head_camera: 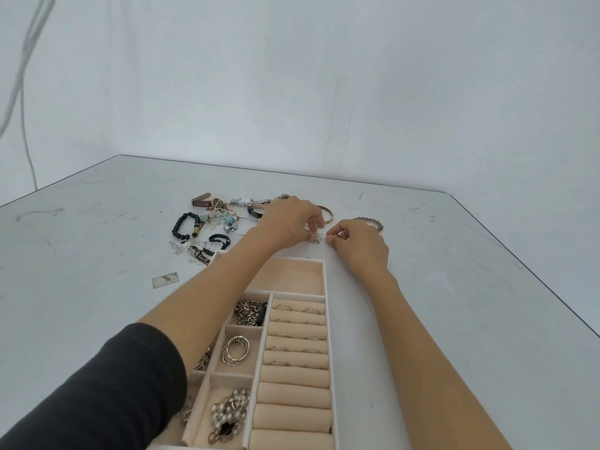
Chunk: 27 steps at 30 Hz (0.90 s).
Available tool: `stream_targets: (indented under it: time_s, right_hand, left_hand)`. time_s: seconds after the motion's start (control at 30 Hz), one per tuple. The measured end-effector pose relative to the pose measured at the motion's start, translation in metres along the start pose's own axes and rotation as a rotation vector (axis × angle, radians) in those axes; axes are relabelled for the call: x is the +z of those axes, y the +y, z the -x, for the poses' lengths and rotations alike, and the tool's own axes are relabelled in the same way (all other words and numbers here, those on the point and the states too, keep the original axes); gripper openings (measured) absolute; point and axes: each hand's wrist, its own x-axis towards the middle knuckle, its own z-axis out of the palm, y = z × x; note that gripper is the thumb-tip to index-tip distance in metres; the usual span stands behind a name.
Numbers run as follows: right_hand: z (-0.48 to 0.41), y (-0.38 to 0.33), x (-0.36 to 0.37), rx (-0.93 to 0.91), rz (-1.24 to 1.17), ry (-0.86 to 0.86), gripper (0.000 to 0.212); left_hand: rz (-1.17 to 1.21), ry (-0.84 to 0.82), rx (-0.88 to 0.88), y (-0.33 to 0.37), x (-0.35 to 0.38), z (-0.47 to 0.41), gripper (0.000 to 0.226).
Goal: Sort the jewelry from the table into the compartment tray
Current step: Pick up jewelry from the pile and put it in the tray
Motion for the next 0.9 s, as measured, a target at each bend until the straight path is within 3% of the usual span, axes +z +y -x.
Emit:
stream_targets:
  time_s: [0.3, 0.6, 0.9]
  right_hand:
    - [-0.001, 0.001, 0.002, 0.008, 0.001, 0.010, 0.010]
    - [-0.001, 0.001, 0.002, 0.006, 0.000, 0.015, 0.010]
    - [0.004, -0.002, -0.004, -0.030, -0.024, -0.001, 0.006]
  left_hand:
    - [0.184, 0.073, -0.019, -0.008, -0.007, 0.006, 0.028]
    - [0.221, 0.136, 0.015, -0.005, -0.021, 0.015, 0.025]
    - [0.711, 0.384, -0.048, -0.016, -0.072, 0.114, 0.016]
